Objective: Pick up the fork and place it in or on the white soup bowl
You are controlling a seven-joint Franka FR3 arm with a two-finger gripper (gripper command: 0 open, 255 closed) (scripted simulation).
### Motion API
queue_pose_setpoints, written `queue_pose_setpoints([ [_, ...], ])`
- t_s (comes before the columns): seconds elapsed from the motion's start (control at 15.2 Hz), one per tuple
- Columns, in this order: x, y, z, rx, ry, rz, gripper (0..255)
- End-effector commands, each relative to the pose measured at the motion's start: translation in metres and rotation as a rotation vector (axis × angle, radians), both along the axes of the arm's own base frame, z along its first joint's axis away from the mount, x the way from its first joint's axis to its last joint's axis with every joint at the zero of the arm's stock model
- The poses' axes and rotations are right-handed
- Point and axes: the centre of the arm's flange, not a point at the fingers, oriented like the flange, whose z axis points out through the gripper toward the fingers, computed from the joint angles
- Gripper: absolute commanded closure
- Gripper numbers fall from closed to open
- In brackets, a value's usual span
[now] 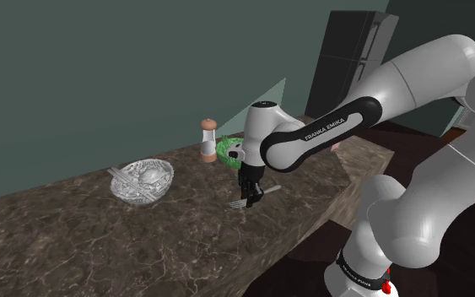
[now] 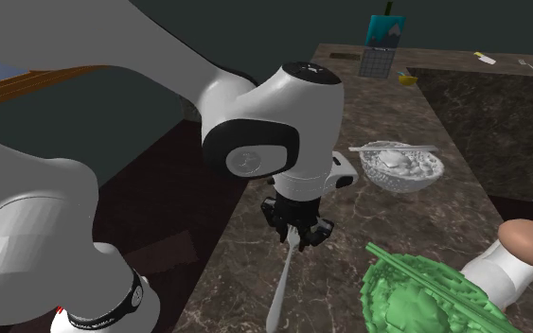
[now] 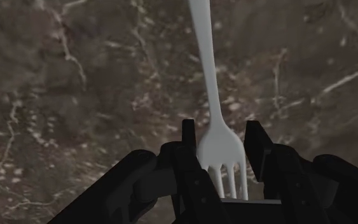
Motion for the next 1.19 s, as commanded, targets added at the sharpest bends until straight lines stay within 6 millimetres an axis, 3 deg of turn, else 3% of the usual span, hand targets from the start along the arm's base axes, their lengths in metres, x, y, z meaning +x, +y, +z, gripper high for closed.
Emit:
queue_pose_setpoints([
  [0.0,-0.001,0.000,-0.001,-0.001,0.005,0.000,255],
  [0.26,-0.001,0.001,-0.002,-0.001,0.005,0.000,255],
  [1.12,-0.001,0.001,0.066,-0.001,0.005,0.000,255],
])
